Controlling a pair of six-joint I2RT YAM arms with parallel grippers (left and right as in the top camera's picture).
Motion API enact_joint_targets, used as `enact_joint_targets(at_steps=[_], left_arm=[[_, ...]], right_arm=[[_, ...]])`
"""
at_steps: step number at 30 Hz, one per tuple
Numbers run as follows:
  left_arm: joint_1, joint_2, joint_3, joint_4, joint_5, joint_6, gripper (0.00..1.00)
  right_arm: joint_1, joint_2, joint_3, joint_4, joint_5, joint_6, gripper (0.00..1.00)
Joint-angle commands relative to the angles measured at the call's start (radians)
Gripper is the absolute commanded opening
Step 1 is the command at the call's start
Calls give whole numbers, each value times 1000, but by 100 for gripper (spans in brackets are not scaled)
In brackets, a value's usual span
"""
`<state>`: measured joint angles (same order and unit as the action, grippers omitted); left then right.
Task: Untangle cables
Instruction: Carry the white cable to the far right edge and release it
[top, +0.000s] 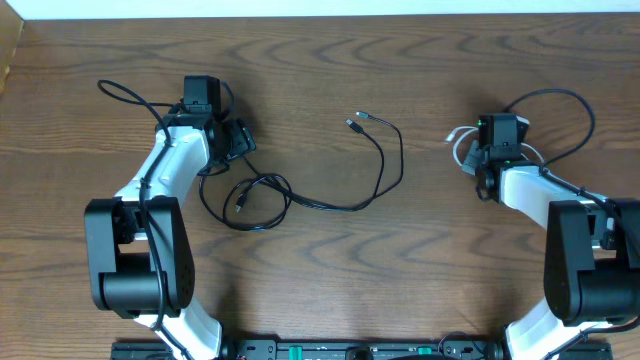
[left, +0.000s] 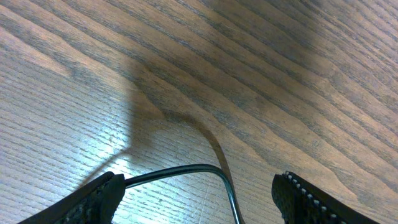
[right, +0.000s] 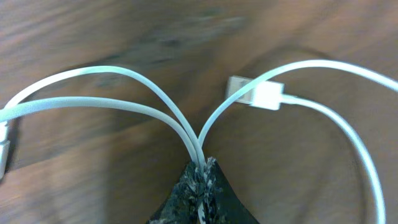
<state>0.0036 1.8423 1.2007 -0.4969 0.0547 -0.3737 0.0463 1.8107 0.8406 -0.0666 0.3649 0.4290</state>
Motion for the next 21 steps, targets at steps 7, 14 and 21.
enact_joint_targets(at_steps=[7,14,21], left_arm=[[1,9,-2,-2,6,-6,80],[1,9,-2,-2,6,-6,80],[1,9,-2,-2,6,-6,80]], right_arm=[[-246,24,-45,-142,132,159,5],[-462,24,-45,-183,-91,177,2],[-581,24,-45,-29,-283,115,1]])
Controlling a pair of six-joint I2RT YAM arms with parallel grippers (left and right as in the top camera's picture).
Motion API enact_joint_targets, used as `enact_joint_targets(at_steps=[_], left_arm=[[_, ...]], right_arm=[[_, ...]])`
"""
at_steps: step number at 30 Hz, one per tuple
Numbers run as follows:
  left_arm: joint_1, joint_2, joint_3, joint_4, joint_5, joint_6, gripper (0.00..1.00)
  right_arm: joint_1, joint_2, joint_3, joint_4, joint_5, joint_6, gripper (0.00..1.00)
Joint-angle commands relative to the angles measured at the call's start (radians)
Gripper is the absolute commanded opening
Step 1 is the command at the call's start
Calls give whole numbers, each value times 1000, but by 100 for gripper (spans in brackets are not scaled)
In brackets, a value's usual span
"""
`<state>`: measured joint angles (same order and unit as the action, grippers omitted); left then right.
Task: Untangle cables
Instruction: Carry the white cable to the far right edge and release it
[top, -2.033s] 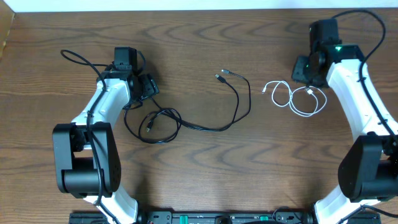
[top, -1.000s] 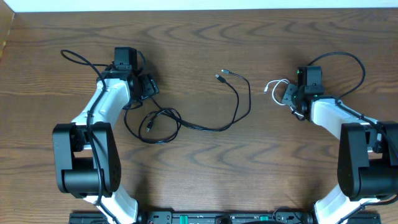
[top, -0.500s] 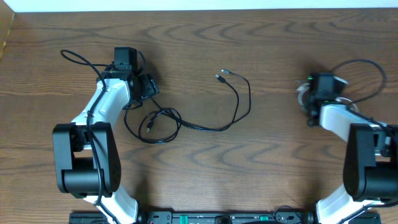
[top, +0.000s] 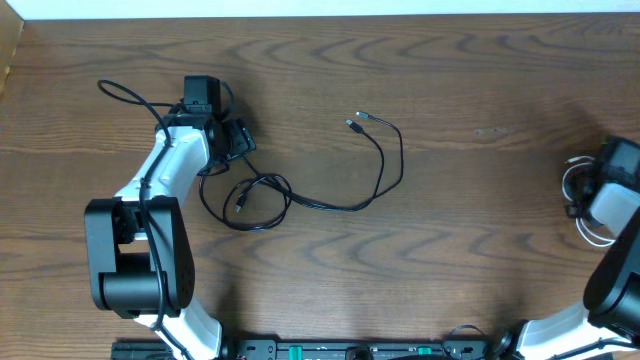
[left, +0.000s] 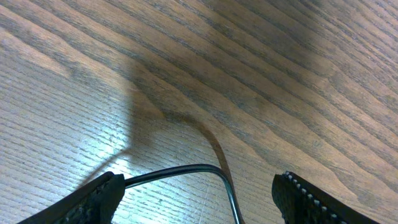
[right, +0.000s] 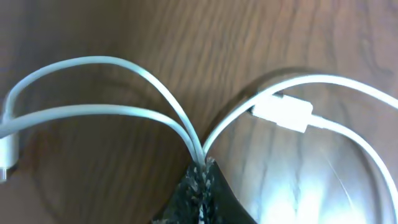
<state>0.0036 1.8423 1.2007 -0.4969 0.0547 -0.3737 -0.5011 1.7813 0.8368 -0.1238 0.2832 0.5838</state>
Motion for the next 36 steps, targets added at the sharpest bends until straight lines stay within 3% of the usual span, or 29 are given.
enact_joint_targets(at_steps=[1,4,16,27,32,36], left_arm=[[1,9,-2,-2,6,-6,80],[1,9,-2,-2,6,-6,80],[1,9,-2,-2,6,-6,80],[1,9,-2,-2,6,-5,81],[1,9,-2,-2,6,-5,81],[1,9,-2,-2,6,-5,80]], right_arm=[[-39,53,-41,62,-232,-76,1],[-40,53,-41,152,-264,-175,1],[-40,54,-41,79,-71,-87,1],[-42,79,-27,211,-76,-114,1],[-42,137,35,189,-71,-159,1],[-55,211,172,51,-72,-190,1]])
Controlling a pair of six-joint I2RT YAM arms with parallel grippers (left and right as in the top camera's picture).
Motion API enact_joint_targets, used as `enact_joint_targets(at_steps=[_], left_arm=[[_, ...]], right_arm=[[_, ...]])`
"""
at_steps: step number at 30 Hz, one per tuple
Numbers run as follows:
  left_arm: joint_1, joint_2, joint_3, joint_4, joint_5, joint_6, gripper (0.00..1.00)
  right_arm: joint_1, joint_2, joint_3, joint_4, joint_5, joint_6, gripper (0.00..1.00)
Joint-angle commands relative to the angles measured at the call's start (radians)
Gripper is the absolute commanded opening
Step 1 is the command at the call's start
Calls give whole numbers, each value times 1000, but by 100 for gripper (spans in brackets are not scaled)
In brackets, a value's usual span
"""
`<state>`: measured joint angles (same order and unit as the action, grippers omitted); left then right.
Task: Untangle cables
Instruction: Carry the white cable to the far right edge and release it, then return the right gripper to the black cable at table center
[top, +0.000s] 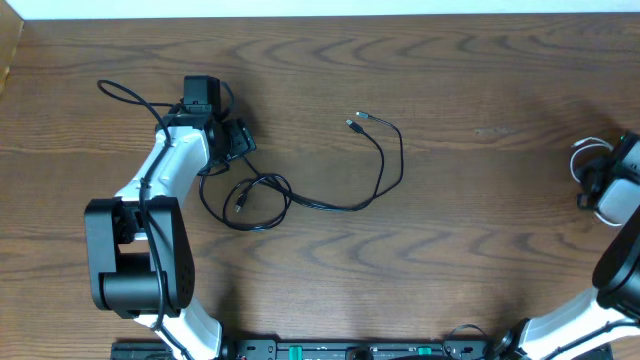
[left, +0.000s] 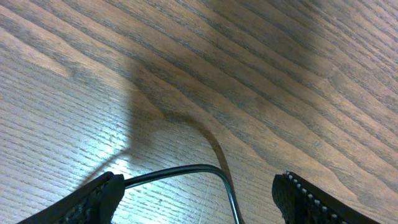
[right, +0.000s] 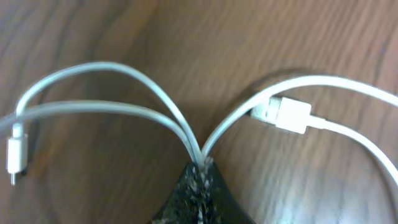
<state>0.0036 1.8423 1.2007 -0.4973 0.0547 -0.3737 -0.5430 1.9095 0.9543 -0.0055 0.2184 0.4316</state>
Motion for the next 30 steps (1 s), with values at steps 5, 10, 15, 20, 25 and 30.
enact_joint_targets(at_steps=[5,10,15,20,25,30], left_arm=[[1,9,-2,-2,6,-5,81],[1,9,-2,-2,6,-5,81],[1,9,-2,-2,6,-6,80],[1,9,-2,-2,6,-5,80],[1,9,-2,-2,6,-6,80],[1,9,-2,-2,6,-6,81]], right_arm=[[-19,159,296,-327,-6,-101,1],[-20,171,416,-440,2,-108,1],[-20,171,440,-458,23,-115,1],[-19,153,443,-462,23,-115,33],[-19,96,499,-525,15,-115,46],[-12,29,540,-581,-29,-115,58]])
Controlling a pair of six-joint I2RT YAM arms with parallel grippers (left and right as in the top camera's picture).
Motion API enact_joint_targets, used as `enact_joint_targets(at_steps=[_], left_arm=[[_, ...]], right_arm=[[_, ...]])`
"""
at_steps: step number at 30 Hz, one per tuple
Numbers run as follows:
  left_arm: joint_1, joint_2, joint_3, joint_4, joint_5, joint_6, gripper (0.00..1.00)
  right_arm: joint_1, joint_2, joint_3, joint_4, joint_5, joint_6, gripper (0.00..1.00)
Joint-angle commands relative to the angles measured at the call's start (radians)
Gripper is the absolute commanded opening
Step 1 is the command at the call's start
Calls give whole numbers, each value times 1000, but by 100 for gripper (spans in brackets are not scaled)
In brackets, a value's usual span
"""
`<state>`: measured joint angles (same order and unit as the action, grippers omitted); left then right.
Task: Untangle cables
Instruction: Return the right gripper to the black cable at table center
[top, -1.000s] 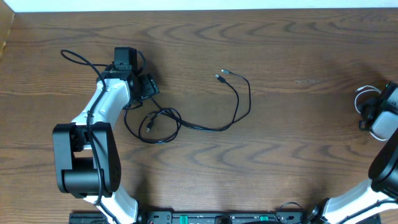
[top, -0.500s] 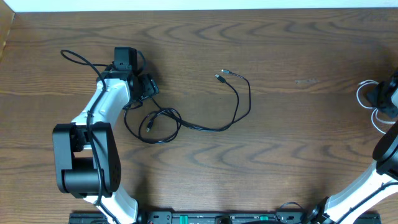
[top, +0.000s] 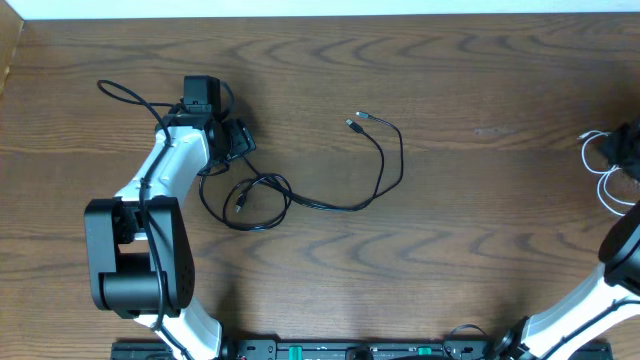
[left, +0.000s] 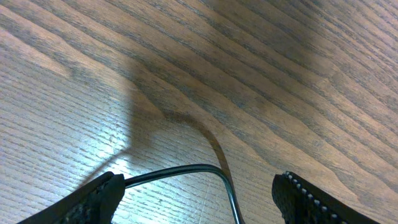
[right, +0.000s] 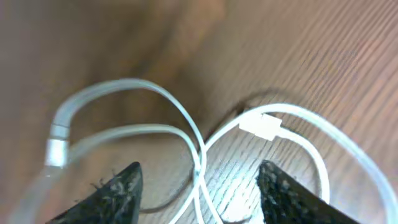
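A thin black cable (top: 385, 175) lies mid-table, with a loose loop (top: 255, 200) at its left and two small plugs (top: 357, 121) at its far end. My left gripper (top: 238, 140) sits low at that loop's upper left. It is open, and a bend of the black cable (left: 214, 171) lies between its fingers (left: 102, 193). A coiled white cable (top: 598, 162) rests at the table's right edge. My right gripper (right: 200, 167) is open over it, with the white strands (right: 198, 158) crossing between its fingers and a white plug (right: 264, 126) just beyond.
The wooden table (top: 480, 250) fills the view, with its back edge against a pale wall (top: 320, 8). The left arm's own black wire (top: 125, 95) loops out at the upper left. Both arm bases stand at the front corners.
My right gripper was shut on the white cable. It is now open, the cable lies loose on the table between its fingers, and it sits slightly further right. The left arm and black cable are unchanged.
My right gripper first held the bunched white cable right of the table's centre. By the following moment it was at the right edge, still shut on the cable, and stayed so. Now it is open there. My left gripper stayed open over the black loop throughout.
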<state>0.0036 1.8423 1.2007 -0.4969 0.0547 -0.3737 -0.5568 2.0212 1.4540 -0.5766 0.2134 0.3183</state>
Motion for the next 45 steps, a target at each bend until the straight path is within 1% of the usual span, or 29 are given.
enact_joint_targets(at_steps=[1,3,6,9,10,11,13,14,17,20,22,25,29,32,35,37,39,43,45], left_arm=[[1,9,-2,-2,6,-6,80],[1,9,-2,-2,6,-6,81],[1,9,-2,-2,6,-6,80],[1,9,-2,-3,6,-6,73],[1,9,-2,-3,7,-6,68],[1,9,-2,-3,18,-6,59],[1,9,-2,-3,39,-6,45],[1,9,-2,-3,56,-6,40],[0,9,-2,-2,96,-6,31],[-1,9,-2,-2,96,-6,15],[-1,9,-2,-3,96,-6,8],[-2,9,-2,-3,157,-7,8],[-9,9,-2,-2,274,-6,8],[-24,9,-2,-11,276,-10,8],[-34,9,-2,-36,274,-51,8],[-44,9,-2,-51,269,-51,8],[-53,9,-2,-71,265,-51,8],[-74,9,-2,-142,266,-52,8],[-82,9,-4,-175,266,-56,8]], right_arm=[[4,-92,40,-16,-42,-2,59],[12,-101,40,-42,-101,-1,59],[27,-98,31,-85,-217,20,71],[57,-97,7,-107,-327,72,78],[68,-97,1,-110,-354,79,80],[91,-97,-12,-113,-391,82,82],[125,-97,-27,-112,-422,82,84],[147,-97,-37,-112,-431,82,86],[219,-97,-62,-110,-429,81,91],[296,-97,-84,-97,-429,81,94],[346,-97,-101,-76,-429,81,95],[425,-97,-141,-19,-428,81,98],[534,-96,-225,119,-426,82,98],[631,-96,-311,257,-426,81,99],[707,-93,-378,381,-422,81,99],[766,-88,-424,480,-422,81,99],[806,-87,-441,528,-422,81,99],[864,-87,-442,569,-417,81,99],[890,-87,-442,574,-370,80,99]])
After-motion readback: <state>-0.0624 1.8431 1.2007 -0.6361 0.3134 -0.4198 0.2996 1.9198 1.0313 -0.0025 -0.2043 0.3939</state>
